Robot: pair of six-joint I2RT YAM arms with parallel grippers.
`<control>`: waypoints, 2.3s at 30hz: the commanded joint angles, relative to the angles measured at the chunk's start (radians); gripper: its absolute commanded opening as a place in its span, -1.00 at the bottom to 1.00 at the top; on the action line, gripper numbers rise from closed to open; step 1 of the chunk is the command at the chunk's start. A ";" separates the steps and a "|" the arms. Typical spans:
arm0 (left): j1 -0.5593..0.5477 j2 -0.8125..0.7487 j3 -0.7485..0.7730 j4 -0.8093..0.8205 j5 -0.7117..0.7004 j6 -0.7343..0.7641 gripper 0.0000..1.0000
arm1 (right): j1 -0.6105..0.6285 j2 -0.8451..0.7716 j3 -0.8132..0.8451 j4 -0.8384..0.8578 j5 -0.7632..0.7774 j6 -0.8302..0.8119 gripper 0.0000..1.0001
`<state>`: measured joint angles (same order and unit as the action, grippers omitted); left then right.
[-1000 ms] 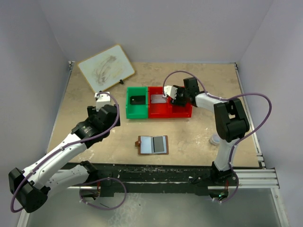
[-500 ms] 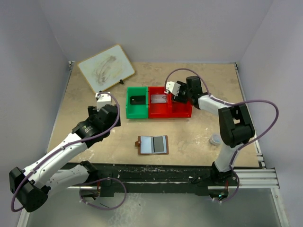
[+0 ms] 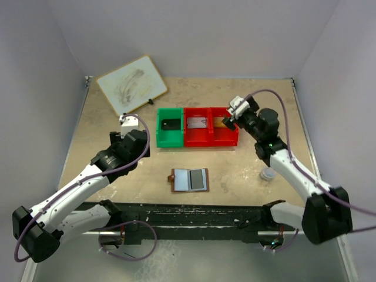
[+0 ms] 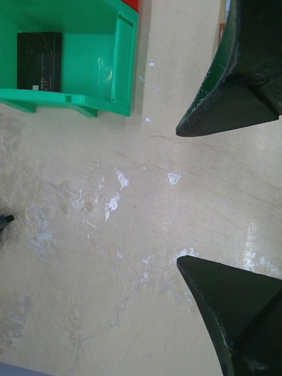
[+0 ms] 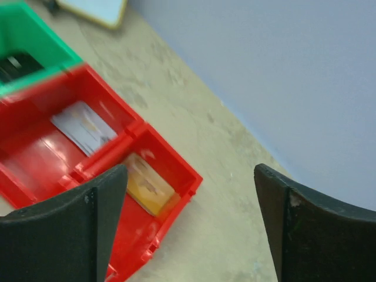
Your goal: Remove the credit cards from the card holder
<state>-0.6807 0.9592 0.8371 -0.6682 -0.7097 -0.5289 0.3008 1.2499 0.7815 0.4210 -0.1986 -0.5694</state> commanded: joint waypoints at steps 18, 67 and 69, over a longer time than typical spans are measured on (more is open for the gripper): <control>0.007 0.064 0.023 0.037 0.086 0.034 0.53 | 0.066 -0.312 -0.423 0.351 -0.382 1.405 0.99; -0.229 0.505 -0.194 0.656 0.501 -0.183 0.13 | 0.579 0.064 -0.447 -0.141 0.243 1.755 0.87; -0.237 0.479 -0.217 0.657 0.504 -0.202 0.09 | 0.560 0.073 -0.424 -0.145 0.240 1.733 0.87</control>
<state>-0.8986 1.4914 0.6651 -0.0288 -0.1951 -0.6815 0.9005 1.2770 0.3496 0.3939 0.0086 1.2469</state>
